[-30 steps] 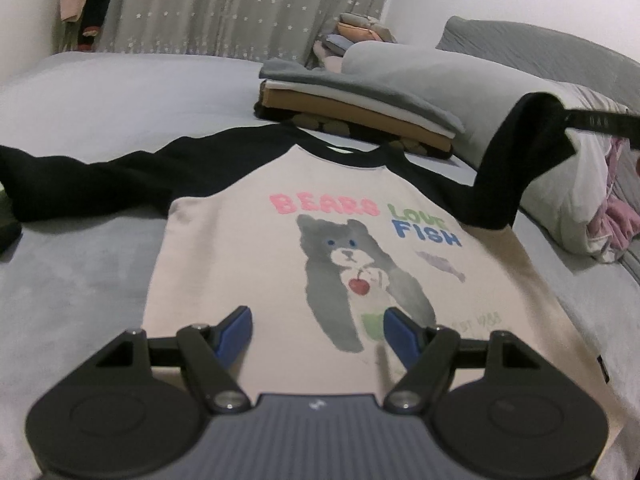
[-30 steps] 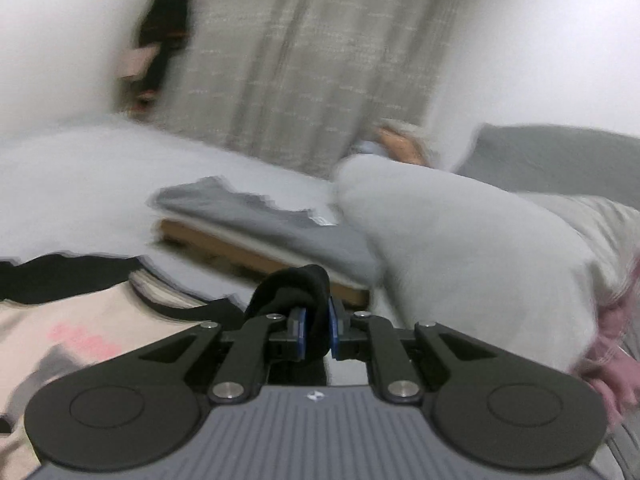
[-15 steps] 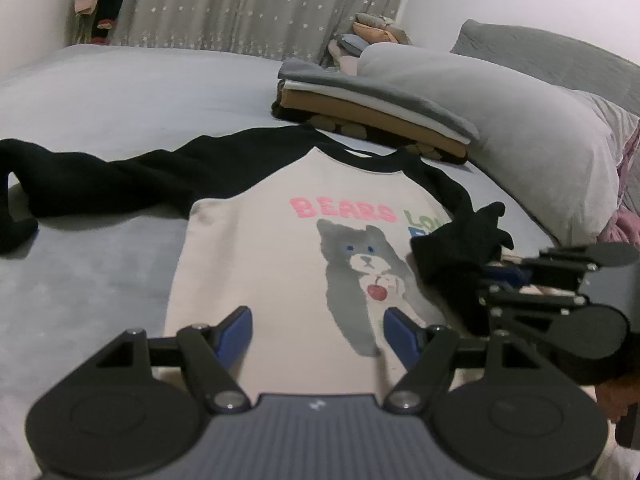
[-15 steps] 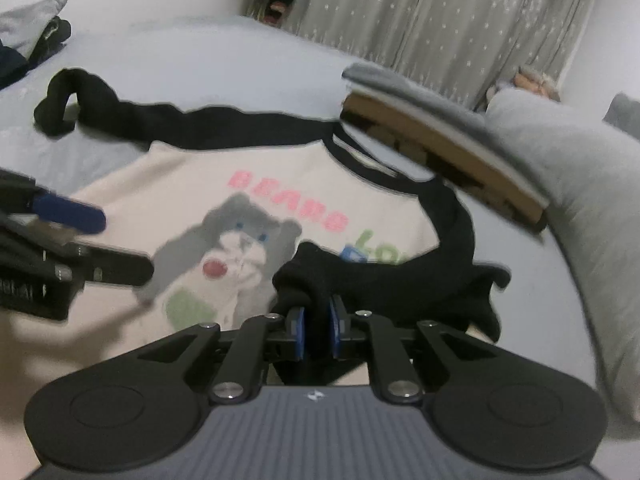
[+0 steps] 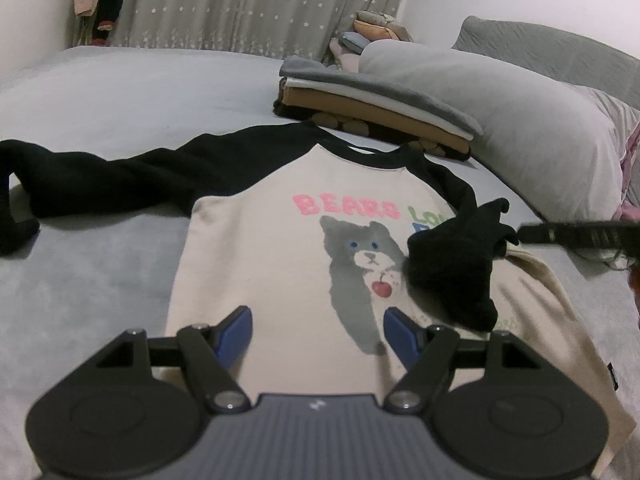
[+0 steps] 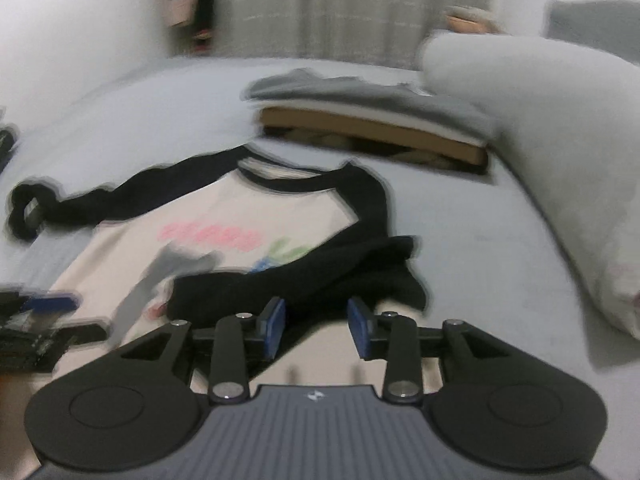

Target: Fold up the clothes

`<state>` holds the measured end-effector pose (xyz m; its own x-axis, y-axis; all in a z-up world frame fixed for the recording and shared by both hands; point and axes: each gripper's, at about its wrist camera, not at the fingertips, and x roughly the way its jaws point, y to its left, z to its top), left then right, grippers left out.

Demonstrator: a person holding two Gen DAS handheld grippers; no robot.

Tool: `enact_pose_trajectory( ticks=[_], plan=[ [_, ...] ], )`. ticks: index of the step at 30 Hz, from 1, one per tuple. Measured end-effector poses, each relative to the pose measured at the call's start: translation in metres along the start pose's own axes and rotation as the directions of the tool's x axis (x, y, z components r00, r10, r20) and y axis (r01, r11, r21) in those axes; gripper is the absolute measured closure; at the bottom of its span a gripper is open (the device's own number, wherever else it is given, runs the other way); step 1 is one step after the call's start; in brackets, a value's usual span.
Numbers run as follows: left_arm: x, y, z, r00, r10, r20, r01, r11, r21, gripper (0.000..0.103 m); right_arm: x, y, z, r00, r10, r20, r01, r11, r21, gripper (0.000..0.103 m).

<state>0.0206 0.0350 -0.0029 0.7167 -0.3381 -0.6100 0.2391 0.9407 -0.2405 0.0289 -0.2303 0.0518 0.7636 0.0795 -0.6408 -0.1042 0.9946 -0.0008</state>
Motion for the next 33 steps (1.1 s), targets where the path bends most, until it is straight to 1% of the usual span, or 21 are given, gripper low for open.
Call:
enact_pose_trajectory(
  ticks=[3, 6, 9, 11, 14, 17, 19, 22, 24, 26, 29, 33],
  plan=[
    [0.0, 0.0, 0.0, 1.0, 0.001, -0.001, -0.001, 1.0, 0.001, 0.029, 0.014, -0.023, 0.009, 0.999, -0.04, 0.013, 0.039, 0.995, 0.095, 0.065],
    [0.0, 0.0, 0.0, 1.0, 0.0, -0.002, 0.0, 1.0, -0.001, 0.029, 0.026, -0.043, 0.017, 0.999, -0.043, -0.001, 0.043, 0.977, 0.208, 0.065],
    [0.001, 0.0, 0.0, 1.0, 0.0, -0.002, 0.0, 1.0, 0.0, 0.029, 0.037, -0.06, 0.024, 0.999, -0.036, -0.006, 0.036, 0.95, 0.31, 0.065],
    [0.001, 0.0, -0.001, 1.0, 0.001, -0.003, -0.001, 1.0, 0.004, 0.029, 0.038, -0.064, 0.028, 0.998, -0.057, 0.009, 0.051, 0.946, 0.319, 0.065],
    [0.001, 0.0, -0.001, 1.0, 0.002, -0.003, -0.002, 1.0, 0.006, 0.029, 0.037, -0.066, 0.032, 0.994, -0.108, 0.032, 0.097, 0.963, 0.25, 0.065],
    [0.001, -0.001, -0.001, 1.0, 0.006, -0.003, -0.006, 1.0, 0.012, 0.029, 0.042, -0.074, 0.029, 0.993, -0.119, 0.001, 0.117, 0.975, 0.191, 0.065],
    [0.002, -0.002, -0.002, 1.0, 0.011, -0.003, -0.011, 1.0, 0.022, 0.029, 0.047, -0.077, 0.023, 0.996, -0.089, -0.024, 0.092, 0.983, 0.157, 0.065],
    [0.002, -0.005, -0.003, 1.0, 0.02, -0.001, -0.02, 0.999, 0.042, 0.029, 0.054, -0.077, 0.016, 0.998, -0.027, -0.049, 0.032, 0.994, 0.109, 0.064],
    [0.003, -0.006, -0.004, 1.0, 0.027, 0.0, -0.027, 0.998, 0.058, 0.029, 0.059, -0.073, 0.015, 0.999, 0.018, -0.051, -0.014, 0.997, 0.081, 0.062],
    [0.003, -0.008, -0.005, 0.999, 0.032, 0.0, -0.032, 0.997, 0.07, 0.029, 0.065, -0.069, 0.017, 0.997, 0.053, -0.049, -0.051, 0.997, 0.051, 0.055],
    [0.004, -0.009, -0.006, 0.999, 0.038, 0.001, -0.038, 0.996, 0.085, 0.029, 0.081, -0.065, 0.022, 0.996, 0.065, -0.057, -0.065, 0.998, 0.007, 0.049],
    [0.005, -0.011, -0.008, 0.999, 0.044, 0.004, -0.044, 0.994, 0.103, 0.029, 0.101, -0.067, 0.027, 0.994, 0.091, -0.057, -0.091, 0.996, 0.009, 0.047]
  ],
)
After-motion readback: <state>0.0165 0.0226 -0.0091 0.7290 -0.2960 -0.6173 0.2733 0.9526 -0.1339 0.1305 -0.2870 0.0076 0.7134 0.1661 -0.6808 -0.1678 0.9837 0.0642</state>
